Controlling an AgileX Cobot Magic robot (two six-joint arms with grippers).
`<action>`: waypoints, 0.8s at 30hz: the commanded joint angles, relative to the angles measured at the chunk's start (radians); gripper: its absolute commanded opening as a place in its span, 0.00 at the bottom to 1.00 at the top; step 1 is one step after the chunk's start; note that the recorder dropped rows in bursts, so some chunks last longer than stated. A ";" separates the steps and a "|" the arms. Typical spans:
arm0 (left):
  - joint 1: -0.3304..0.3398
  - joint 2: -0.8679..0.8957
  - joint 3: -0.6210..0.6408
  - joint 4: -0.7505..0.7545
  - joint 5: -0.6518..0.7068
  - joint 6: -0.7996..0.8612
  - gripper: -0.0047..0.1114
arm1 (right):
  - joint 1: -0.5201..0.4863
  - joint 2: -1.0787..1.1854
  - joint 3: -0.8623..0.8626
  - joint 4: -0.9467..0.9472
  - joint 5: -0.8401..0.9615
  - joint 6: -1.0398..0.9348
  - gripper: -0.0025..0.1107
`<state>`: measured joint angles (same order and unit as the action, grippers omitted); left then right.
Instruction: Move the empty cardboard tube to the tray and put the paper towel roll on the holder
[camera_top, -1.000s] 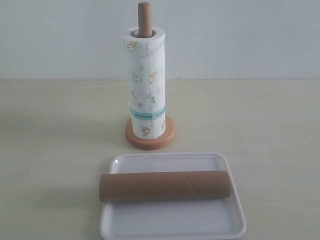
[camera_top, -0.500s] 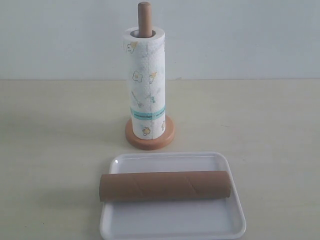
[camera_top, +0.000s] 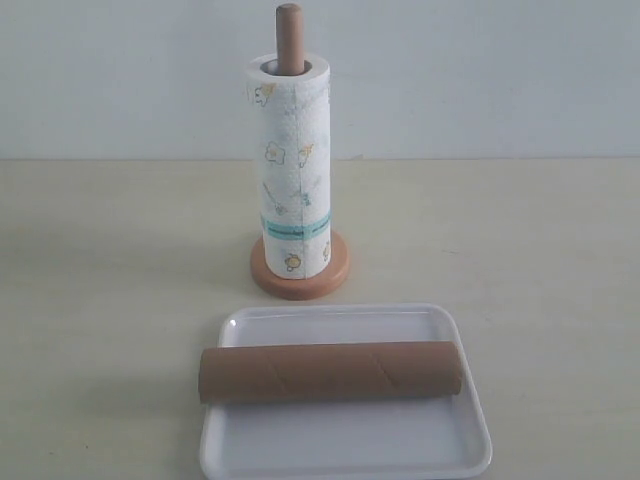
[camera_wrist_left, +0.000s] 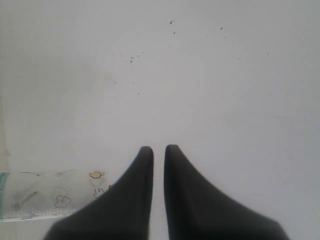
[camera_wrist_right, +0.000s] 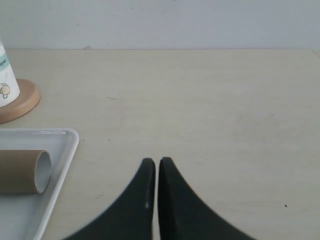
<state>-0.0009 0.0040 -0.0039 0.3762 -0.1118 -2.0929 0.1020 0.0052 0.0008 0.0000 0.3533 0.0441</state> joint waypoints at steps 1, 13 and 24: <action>-0.010 -0.004 0.004 -0.024 -0.022 -0.008 0.10 | -0.003 -0.005 -0.001 -0.007 -0.004 -0.002 0.05; -0.010 -0.004 0.004 0.002 -0.324 0.020 0.10 | -0.003 -0.005 -0.001 -0.007 -0.004 -0.002 0.05; -0.010 -0.004 0.004 -0.263 -0.141 1.248 0.10 | -0.003 -0.005 -0.001 -0.007 -0.004 -0.002 0.05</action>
<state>-0.0009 0.0026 -0.0039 0.1297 -0.3225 -1.1809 0.1020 0.0052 0.0008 0.0000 0.3533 0.0441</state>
